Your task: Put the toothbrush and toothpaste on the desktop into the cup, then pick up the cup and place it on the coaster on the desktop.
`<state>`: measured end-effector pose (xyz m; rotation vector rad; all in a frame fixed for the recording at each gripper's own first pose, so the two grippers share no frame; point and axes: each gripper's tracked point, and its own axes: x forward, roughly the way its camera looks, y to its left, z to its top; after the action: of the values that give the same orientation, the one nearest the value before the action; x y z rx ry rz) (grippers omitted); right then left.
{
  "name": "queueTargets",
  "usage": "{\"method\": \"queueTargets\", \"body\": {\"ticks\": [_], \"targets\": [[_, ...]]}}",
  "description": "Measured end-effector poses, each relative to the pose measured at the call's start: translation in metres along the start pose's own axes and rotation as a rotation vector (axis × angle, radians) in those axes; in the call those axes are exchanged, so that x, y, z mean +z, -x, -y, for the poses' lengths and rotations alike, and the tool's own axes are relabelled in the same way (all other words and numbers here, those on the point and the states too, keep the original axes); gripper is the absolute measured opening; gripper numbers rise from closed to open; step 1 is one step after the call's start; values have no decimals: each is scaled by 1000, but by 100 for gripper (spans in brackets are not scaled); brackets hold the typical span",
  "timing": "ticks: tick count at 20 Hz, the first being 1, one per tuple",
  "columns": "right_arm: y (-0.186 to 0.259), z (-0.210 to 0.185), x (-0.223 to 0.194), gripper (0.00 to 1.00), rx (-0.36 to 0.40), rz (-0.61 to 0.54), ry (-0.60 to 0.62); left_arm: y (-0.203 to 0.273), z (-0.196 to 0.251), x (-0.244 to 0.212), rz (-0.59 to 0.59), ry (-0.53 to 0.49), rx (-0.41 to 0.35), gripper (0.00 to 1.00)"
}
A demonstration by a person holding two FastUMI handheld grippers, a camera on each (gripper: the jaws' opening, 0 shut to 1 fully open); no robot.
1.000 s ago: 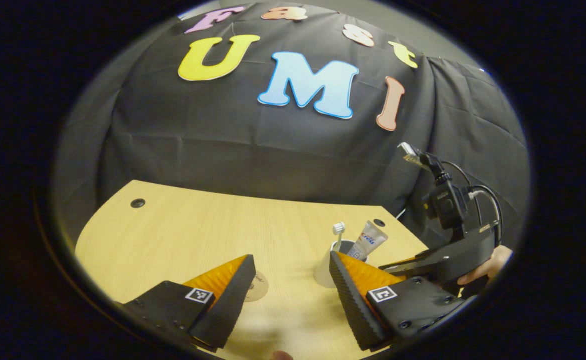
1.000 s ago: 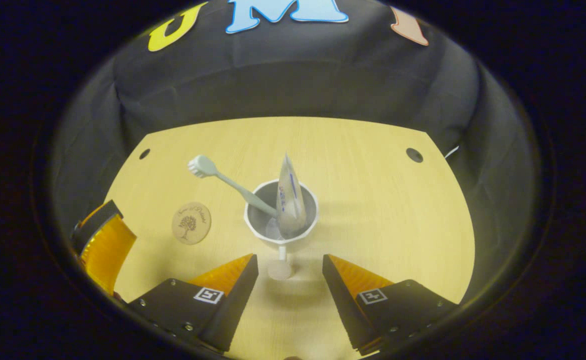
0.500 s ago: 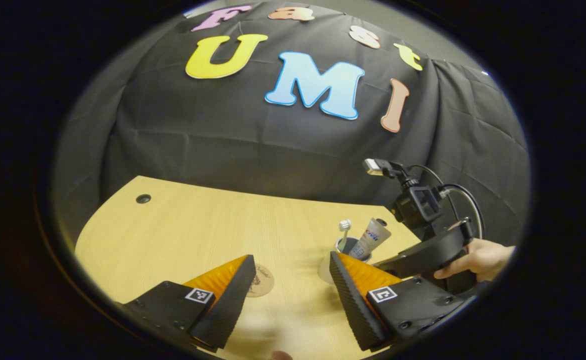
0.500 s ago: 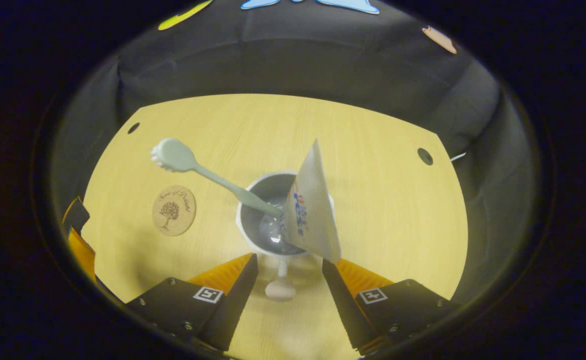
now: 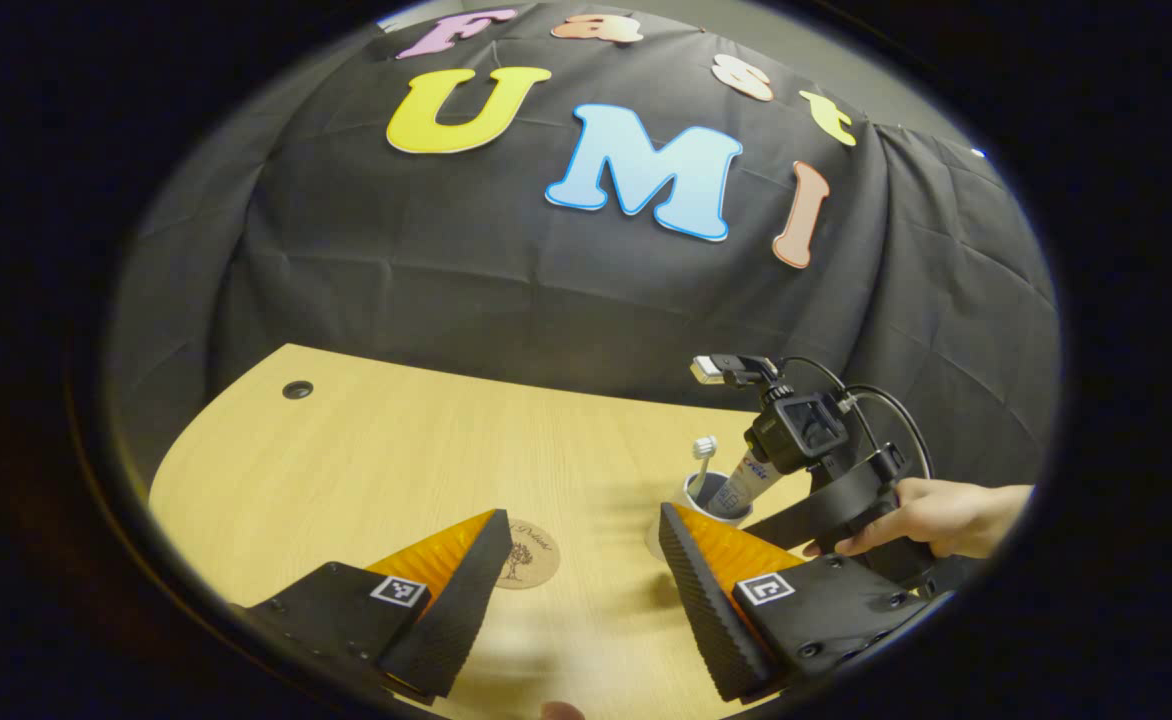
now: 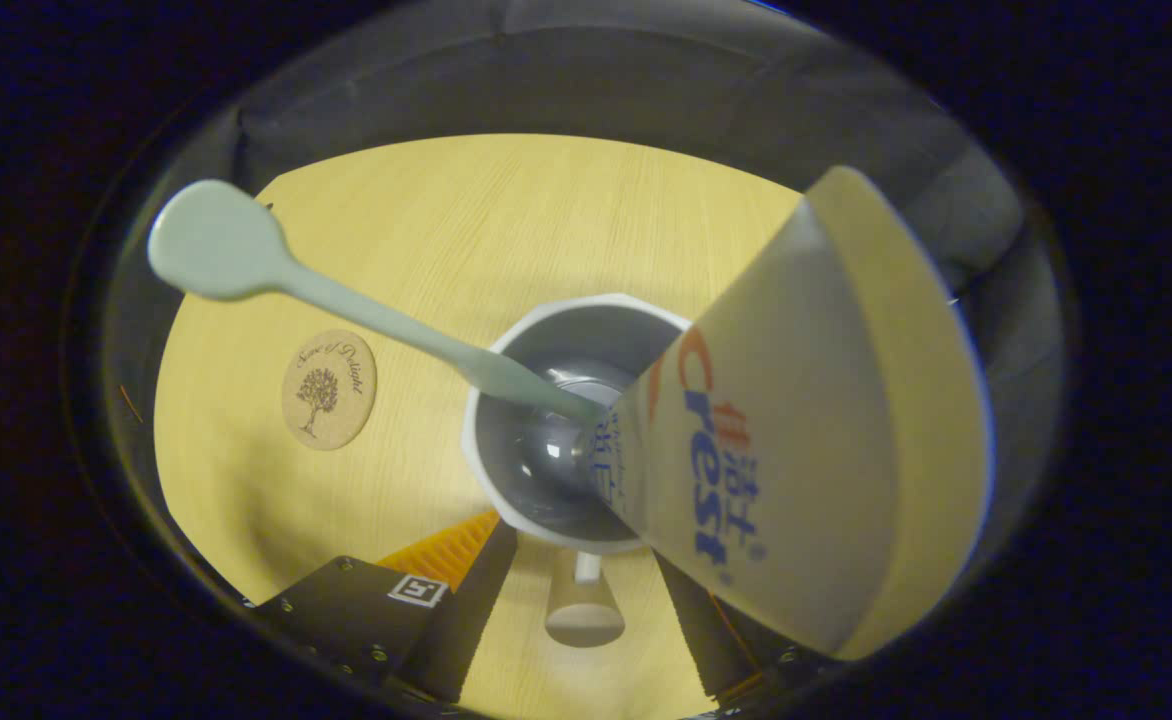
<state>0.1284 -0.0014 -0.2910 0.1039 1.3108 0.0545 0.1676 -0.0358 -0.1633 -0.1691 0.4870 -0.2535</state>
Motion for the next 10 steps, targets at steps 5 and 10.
{"method": "queueTargets", "body": {"ticks": [5,10], "targets": [[-6,3,2,66,3,-40,3,0,-4,-3,-9,7,7,96],[-4,4,1,31,38,-62,-40,0,-5,-3,-9,16,11,96]]}}
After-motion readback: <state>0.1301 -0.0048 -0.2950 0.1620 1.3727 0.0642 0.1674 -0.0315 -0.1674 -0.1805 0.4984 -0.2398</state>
